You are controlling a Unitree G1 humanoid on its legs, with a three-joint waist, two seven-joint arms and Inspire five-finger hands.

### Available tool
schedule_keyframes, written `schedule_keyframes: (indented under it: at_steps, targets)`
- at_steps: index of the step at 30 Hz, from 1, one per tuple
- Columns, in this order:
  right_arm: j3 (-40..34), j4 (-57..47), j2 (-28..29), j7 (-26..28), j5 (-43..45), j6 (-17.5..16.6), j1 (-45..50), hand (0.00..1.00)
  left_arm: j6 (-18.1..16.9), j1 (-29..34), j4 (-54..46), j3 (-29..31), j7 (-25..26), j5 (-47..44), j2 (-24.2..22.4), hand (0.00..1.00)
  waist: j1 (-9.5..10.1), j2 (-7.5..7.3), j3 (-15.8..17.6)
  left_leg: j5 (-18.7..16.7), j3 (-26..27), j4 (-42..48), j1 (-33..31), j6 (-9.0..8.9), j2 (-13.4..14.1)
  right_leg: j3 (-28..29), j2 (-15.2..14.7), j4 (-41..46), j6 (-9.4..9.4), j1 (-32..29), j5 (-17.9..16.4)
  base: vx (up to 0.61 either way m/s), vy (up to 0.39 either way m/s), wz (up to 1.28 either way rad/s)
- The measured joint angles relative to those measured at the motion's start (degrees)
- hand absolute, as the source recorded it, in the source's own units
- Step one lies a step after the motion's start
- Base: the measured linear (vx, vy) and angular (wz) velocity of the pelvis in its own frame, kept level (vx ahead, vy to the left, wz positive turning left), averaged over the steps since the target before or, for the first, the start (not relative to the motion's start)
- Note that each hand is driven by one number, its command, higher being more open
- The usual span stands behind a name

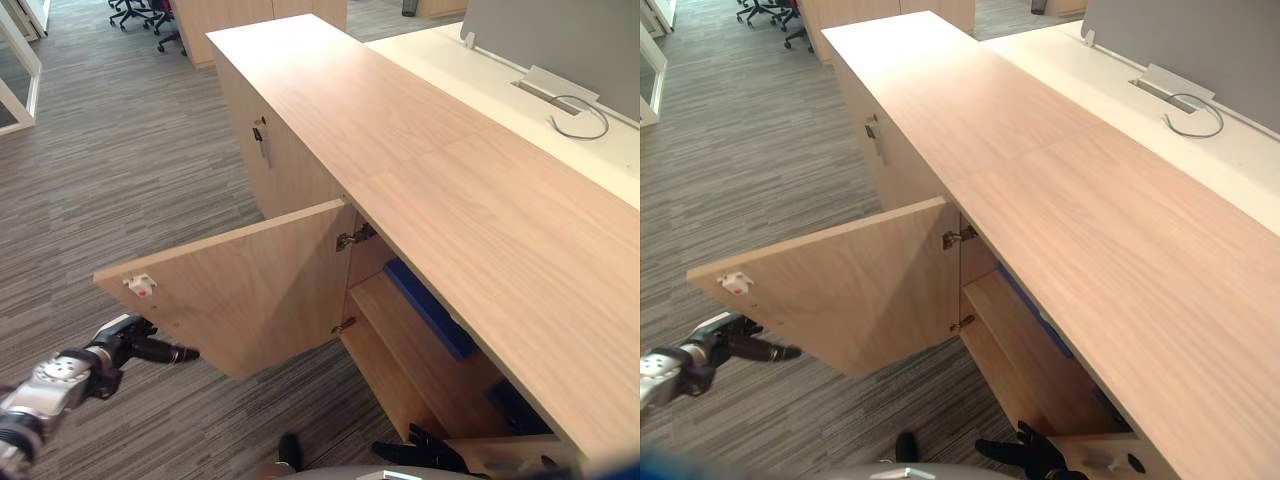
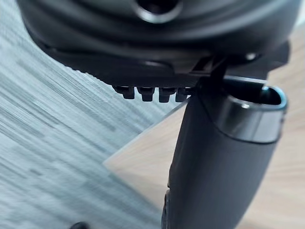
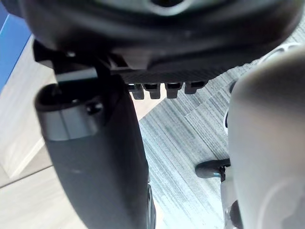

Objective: Walk over to the cabinet, pick up the folder, carry it to the office cabinet, place the folder inside the office cabinet, then close the office cabinet door

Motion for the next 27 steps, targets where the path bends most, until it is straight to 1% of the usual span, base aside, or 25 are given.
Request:
schedule_keyframes:
  at_steps: [1,2,3,4,6,7,8,9,10,11,12,14,16,17,19,21,23,25,27]
  targets:
    - [0.0,0.6,-1.0,-0.2,-1.2,-0.1,0.1,1.00,0.0,3.7,-5.2,0.4,-2.2,0.1,2.7,1.00,0.14,0.54,-0.3,0.0,0.0,0.2,-0.4,0.68,-0.4,0.0,-0.3,-0.3,0.22,-0.3,1.1,0.00,0.090,0.04]
    - [0.1,1.1,-1.6,-0.4,-1.6,-0.1,0.1,1.00,0.1,5.7,-7.7,1.0,-3.4,0.1,3.6,1.00,0.28,0.73,-0.4,-0.1,-0.1,0.2,-0.4,0.86,-0.6,0.0,-0.4,-0.4,0.28,-0.3,1.5,-0.02,0.141,0.11]
    - [0.2,2.2,-2.2,-0.7,-1.8,-0.1,0.9,1.00,0.2,10.6,-13.1,3.4,-7.0,0.1,4.5,1.00,0.79,1.07,-0.6,-0.1,-0.5,0.2,-0.5,0.99,-0.9,-0.1,-0.7,-0.6,0.22,-0.2,2.7,-0.03,0.142,0.15]
    - [0.2,3.0,-2.2,-0.8,-1.9,0.0,1.0,1.00,0.1,13.5,-16.0,5.1,-9.6,0.1,4.5,1.00,1.07,1.13,-0.7,-0.1,-0.8,0.2,-0.7,1.02,-1.1,-0.2,-0.8,-0.6,0.07,-0.2,3.2,-0.05,0.138,0.19]
    - [0.3,4.2,-2.3,-1.0,-2.0,0.0,1.0,1.00,0.6,19.0,-21.7,8.6,-14.2,0.1,3.4,1.00,1.59,0.80,-0.9,-0.1,-1.1,0.2,-1.4,1.60,-1.8,-0.1,-1.2,-1.4,-0.29,-0.3,3.6,-0.05,0.079,0.11]
    - [0.3,4.4,-2.2,-1.0,-2.1,0.0,0.8,1.00,0.6,20.9,-22.7,9.6,-15.4,0.1,2.5,1.00,1.58,0.62,-1.1,-0.3,-1.0,0.0,-1.6,1.63,-2.0,-0.1,-1.3,-1.7,-0.30,-0.4,3.6,-0.08,0.055,-0.04]
    - [0.4,4.8,-2.0,-1.0,-2.1,-0.3,0.7,1.00,0.6,23.8,-24.2,10.9,-17.1,0.2,0.1,1.00,1.63,0.33,-1.3,-0.4,-0.9,0.0,-2.1,1.87,-2.3,0.0,-1.5,-2.3,-0.35,-0.7,3.6,-0.07,0.025,-0.10]
    - [0.4,5.0,-2.0,-1.0,-2.4,-0.4,0.6,1.00,0.6,25.1,-24.9,11.4,-17.7,0.2,-1.2,1.00,1.64,0.21,-1.4,-0.5,-0.7,0.0,-2.2,1.99,-2.4,0.1,-1.5,-2.7,-0.36,-0.8,3.6,-0.10,0.012,-0.14]
    - [0.5,5.5,-1.8,-1.0,-3.3,-0.6,0.6,1.00,0.6,26.9,-25.9,11.5,-18.5,0.2,-3.8,1.00,1.66,0.17,-1.5,-0.6,-0.3,0.0,-2.3,2.12,-2.6,0.2,-1.4,-3.5,-0.36,-0.8,3.6,-0.10,-0.004,-0.11]
    - [0.8,6.3,-1.9,-1.0,-3.8,-0.7,0.7,1.00,0.6,28.2,-26.9,11.5,-18.8,1.7,-6.4,1.00,1.59,0.17,-1.8,-0.6,0.0,0.0,-2.3,2.10,-2.5,0.2,-1.3,-3.8,-0.37,-0.7,3.8,-0.11,-0.010,-0.06]
    - [0.9,6.9,-1.8,-0.9,-4.0,-0.7,0.8,1.00,0.6,28.8,-27.1,11.5,-18.9,2.1,-7.6,1.00,1.41,0.12,-1.9,-0.6,0.0,0.0,-2.3,2.08,-2.5,0.2,-1.2,-3.8,-0.37,-0.6,3.8,-0.09,-0.011,0.01]
    - [0.7,7.5,-1.7,-0.9,-4.2,-1.1,0.8,1.00,0.6,30.4,-27.1,11.5,-18.8,2.5,-12.2,1.00,1.01,0.14,-2.0,-0.2,0.0,0.0,-2.4,2.07,-2.3,0.1,-0.9,-3.8,-0.37,-0.7,3.8,-0.06,-0.021,0.08]
    - [0.6,7.6,-1.8,-1.0,-4.7,-1.2,0.8,1.00,0.6,30.9,-27.1,11.5,-18.1,2.5,-14.3,1.00,0.79,0.50,-2.3,0.1,-0.1,0.0,-2.8,2.26,-2.2,-0.5,-0.8,-3.8,-0.36,-0.8,3.8,-0.05,-0.025,0.19]
    - [0.2,7.7,-2.1,-1.0,-5.1,-1.2,0.8,1.00,0.6,31.1,-27.1,11.5,-17.5,2.5,-15.3,1.00,0.75,0.97,-2.6,0.6,-0.4,0.0,-3.1,2.73,-2.1,-0.9,-0.6,-3.8,-0.35,-0.9,3.8,-0.02,-0.018,0.22]
    - [-0.5,7.8,-2.4,-1.2,-6.2,-1.1,0.8,1.00,0.6,31.1,-27.1,11.5,-16.5,2.5,-16.1,1.00,0.73,1.46,-2.9,0.9,-1.0,0.2,-3.5,2.91,-2.2,-1.6,-0.5,-3.8,-0.30,-0.8,3.9,0.01,-0.016,0.20]
    - [-2.9,8.3,-2.4,-1.4,-8.2,-1.1,0.7,1.00,0.6,31.1,-27.1,11.5,-15.5,2.5,-16.5,1.00,0.73,1.84,-3.3,1.1,-1.3,0.3,-3.6,3.12,-2.3,-1.9,-0.6,-3.7,-0.23,-0.7,3.9,0.02,-0.012,0.12]
    - [-9.5,9.0,-1.8,-1.2,-11.2,-0.9,0.7,1.00,0.6,31.1,-27.1,11.5,-14.9,3.8,-17.5,1.00,0.44,2.78,-3.4,1.3,-1.3,0.3,-3.6,3.15,-2.4,-1.9,-0.7,-3.7,-0.11,-0.7,4.0,0.00,0.000,0.00]
    - [-13.6,9.4,-1.6,-0.9,-13.1,-0.7,0.7,1.00,0.6,31.1,-27.1,11.5,-14.8,4.7,-17.7,1.00,0.10,3.16,-3.6,1.3,-1.2,0.3,-3.5,3.24,-2.4,-1.9,-0.8,-3.7,-0.01,-0.7,4.0,0.00,0.000,0.00]
    - [-22.5,10.0,-1.4,-0.2,-15.6,-0.1,0.8,1.00,0.6,31.1,-27.0,11.5,-14.9,6.2,-18.4,1.00,-0.51,3.41,-3.7,1.2,-0.9,0.3,-3.4,3.41,-2.4,-1.6,-0.9,-3.7,0.17,-0.7,4.1,0.00,-0.011,-0.06]
